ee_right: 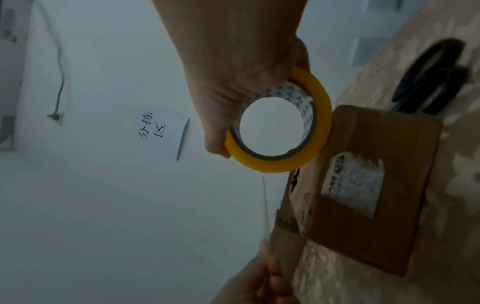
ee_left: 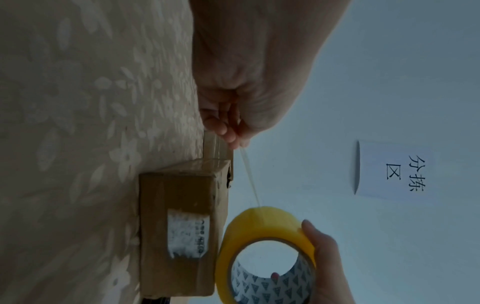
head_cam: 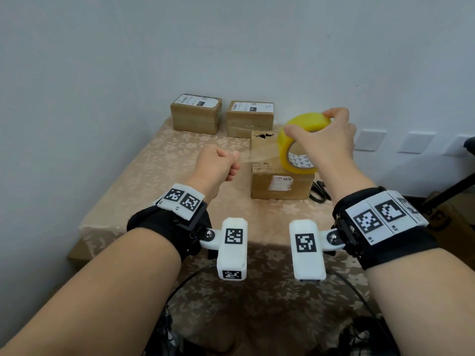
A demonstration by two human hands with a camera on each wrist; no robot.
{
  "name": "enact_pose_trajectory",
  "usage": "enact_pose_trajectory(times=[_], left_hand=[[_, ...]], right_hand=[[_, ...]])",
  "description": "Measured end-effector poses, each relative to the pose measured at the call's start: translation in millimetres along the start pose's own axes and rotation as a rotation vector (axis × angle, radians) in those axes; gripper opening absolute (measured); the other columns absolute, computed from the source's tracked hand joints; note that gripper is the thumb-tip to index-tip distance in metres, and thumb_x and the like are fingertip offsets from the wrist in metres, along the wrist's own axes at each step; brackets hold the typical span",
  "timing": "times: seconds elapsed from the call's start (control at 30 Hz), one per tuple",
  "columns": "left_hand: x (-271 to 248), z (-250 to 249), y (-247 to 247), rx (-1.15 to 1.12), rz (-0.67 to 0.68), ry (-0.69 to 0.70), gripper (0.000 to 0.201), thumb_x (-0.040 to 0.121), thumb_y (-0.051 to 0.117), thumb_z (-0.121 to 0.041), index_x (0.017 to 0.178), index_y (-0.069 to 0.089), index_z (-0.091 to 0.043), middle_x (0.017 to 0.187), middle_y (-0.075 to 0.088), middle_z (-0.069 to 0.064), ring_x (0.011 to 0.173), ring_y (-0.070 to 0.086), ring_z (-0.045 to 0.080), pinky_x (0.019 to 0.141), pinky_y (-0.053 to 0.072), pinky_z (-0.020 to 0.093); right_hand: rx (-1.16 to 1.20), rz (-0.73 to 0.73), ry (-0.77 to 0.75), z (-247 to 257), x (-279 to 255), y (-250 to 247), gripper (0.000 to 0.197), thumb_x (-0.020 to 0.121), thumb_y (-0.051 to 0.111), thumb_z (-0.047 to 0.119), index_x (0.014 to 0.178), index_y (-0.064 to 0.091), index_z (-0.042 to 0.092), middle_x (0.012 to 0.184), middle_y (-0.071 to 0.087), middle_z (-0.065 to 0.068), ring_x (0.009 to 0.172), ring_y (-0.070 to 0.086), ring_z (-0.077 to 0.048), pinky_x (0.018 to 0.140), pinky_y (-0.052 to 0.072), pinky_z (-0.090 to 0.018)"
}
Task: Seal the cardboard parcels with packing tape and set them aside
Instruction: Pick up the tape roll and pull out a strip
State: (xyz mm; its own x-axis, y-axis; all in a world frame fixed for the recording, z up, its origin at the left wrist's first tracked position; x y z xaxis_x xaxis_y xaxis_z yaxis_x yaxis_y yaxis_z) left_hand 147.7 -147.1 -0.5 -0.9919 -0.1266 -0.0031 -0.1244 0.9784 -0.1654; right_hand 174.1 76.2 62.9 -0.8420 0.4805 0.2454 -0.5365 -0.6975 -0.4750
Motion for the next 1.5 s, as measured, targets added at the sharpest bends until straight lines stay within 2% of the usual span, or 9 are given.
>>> enact_pose_trajectory(times=[0.43,0.6,0.77,0.97,1.07,1.13,1.23,1.3,1.5], left_hand=[[2,3,5,0.017,-0.014,0.024,0.015,0.093,0.058,-0.018,0.086,0.051,-0.007,0.068,0.06,0.003,0.053,0.052,0.008,0.047,0.043,0.017],[-2,-18,-2,-0.161,-0.055,0.131,0.021,0.098,0.051,-0.02,0.08,0.047,-0.01,0.074,0.064,0.005,0.057,0.062,0.011,0.056,0.054,0.021],[1,-52,-24,-0.382,-0.07,0.201,0.014,0.097,0.052,-0.015,0.086,0.045,-0.009,0.064,0.067,0.005,0.051,0.064,0.016,0.049,0.053,0.026],[-7,-95,-59,-0.024,-0.003,0.348,0.023,0.091,0.06,-0.012,0.075,0.043,-0.015,0.062,0.064,0.009,0.045,0.06,0.013,0.046,0.052,0.024],[-15,-98,-49,0.359,0.144,0.444,0.024,0.091,0.06,-0.011,0.075,0.044,-0.017,0.067,0.064,0.015,0.049,0.06,0.013,0.052,0.052,0.027],[-23,-103,-44,0.505,0.209,0.521,0.025,0.09,0.062,-0.011,0.074,0.044,-0.019,0.065,0.065,0.009,0.051,0.06,0.014,0.055,0.051,0.028],[-34,-117,-41,0.625,0.272,0.638,0.021,0.087,0.066,-0.016,0.074,0.049,-0.018,0.065,0.066,0.001,0.059,0.061,0.015,0.063,0.049,0.027],[-40,-125,-40,0.702,0.289,0.712,0.016,0.085,0.069,-0.02,0.078,0.054,-0.017,0.068,0.066,0.0,0.067,0.06,0.015,0.068,0.047,0.029],[-39,-131,-44,0.706,0.216,0.838,0.015,0.082,0.071,-0.022,0.081,0.061,-0.011,0.076,0.06,-0.005,0.07,0.052,0.01,0.068,0.042,0.028]], right_hand=[[-0.22,-0.045,-0.153,14,-10,-2,0.074,0.065,0.074,0.056,0.127,0.043,0.029,0.129,0.037,-0.002,0.119,0.041,-0.031,0.092,0.044,-0.046],[-0.062,-0.043,-0.112,18,-7,-12,0.079,0.064,0.074,0.063,0.125,0.041,0.025,0.122,0.039,-0.001,0.11,0.046,-0.024,0.087,0.043,-0.036],[0.123,0.205,0.041,14,-9,-5,0.07,0.069,0.065,0.071,0.112,0.043,0.021,0.098,0.048,0.011,0.094,0.05,-0.014,0.07,0.041,-0.03],[0.004,0.664,0.211,-3,-51,47,0.111,0.048,0.058,0.09,0.137,0.046,0.024,0.122,0.061,-0.003,0.097,0.064,-0.023,0.077,0.056,-0.042],[-0.183,0.849,0.113,3,-74,69,0.071,0.067,0.061,0.077,0.11,0.06,0.02,0.101,0.067,-0.005,0.085,0.066,-0.023,0.07,0.058,-0.035],[-0.284,0.805,-0.062,19,-72,71,0.046,0.077,0.065,0.062,0.09,0.061,0.018,0.088,0.068,-0.003,0.08,0.066,-0.021,0.068,0.053,-0.029],[0.035,0.612,-0.261,49,-56,66,0.037,0.076,0.077,0.041,0.104,0.062,0.022,0.103,0.067,0.004,0.095,0.064,-0.011,0.083,0.052,-0.029],[0.288,0.675,-0.314,63,-55,69,0.034,0.077,0.079,0.025,0.107,0.065,0.021,0.107,0.069,0.003,0.099,0.065,-0.009,0.09,0.052,-0.031],[0.369,0.713,-0.276,77,-58,73,0.006,0.08,0.075,0.013,0.084,0.07,0.014,0.08,0.073,-0.008,0.072,0.069,-0.015,0.07,0.057,-0.028]])
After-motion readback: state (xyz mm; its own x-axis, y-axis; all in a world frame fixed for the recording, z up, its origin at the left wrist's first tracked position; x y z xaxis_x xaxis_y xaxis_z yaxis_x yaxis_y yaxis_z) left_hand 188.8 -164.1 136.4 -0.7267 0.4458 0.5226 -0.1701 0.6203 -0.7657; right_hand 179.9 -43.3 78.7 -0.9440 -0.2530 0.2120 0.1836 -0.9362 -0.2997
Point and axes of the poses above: each hand's wrist, its own x-axis towards the middle knuckle, its own y-axis out of the palm, z = x × y, the point moved 7 cm from there along x, towards the middle knuckle
